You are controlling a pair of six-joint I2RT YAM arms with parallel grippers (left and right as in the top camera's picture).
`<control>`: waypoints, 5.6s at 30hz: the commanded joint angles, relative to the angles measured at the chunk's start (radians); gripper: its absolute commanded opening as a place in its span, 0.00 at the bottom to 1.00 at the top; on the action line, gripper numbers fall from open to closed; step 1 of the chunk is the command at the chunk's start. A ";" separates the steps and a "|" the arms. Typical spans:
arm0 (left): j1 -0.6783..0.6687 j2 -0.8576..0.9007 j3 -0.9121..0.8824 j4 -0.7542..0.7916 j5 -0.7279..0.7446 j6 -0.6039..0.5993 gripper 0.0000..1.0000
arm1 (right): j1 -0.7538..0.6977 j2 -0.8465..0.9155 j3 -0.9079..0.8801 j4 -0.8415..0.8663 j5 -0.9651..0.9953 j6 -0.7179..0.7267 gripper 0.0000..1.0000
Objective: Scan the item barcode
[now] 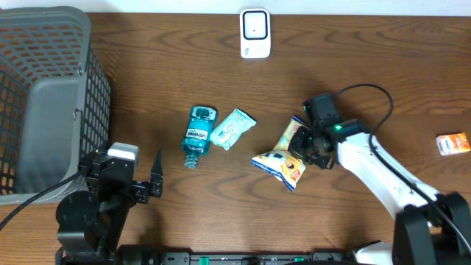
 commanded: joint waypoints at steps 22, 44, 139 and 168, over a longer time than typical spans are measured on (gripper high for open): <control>0.000 -0.001 0.005 0.004 0.013 -0.009 0.98 | -0.136 -0.083 0.028 0.060 -0.296 0.276 0.01; 0.000 -0.001 0.005 0.004 0.013 -0.009 0.98 | 0.111 -0.084 0.089 0.056 0.167 -0.051 0.68; 0.000 -0.001 0.005 0.004 0.013 -0.009 0.98 | 0.029 0.078 0.275 0.275 -0.918 -0.766 0.01; 0.000 -0.001 0.005 0.004 0.013 -0.009 0.98 | 0.014 0.087 0.275 0.875 -1.341 -1.102 0.01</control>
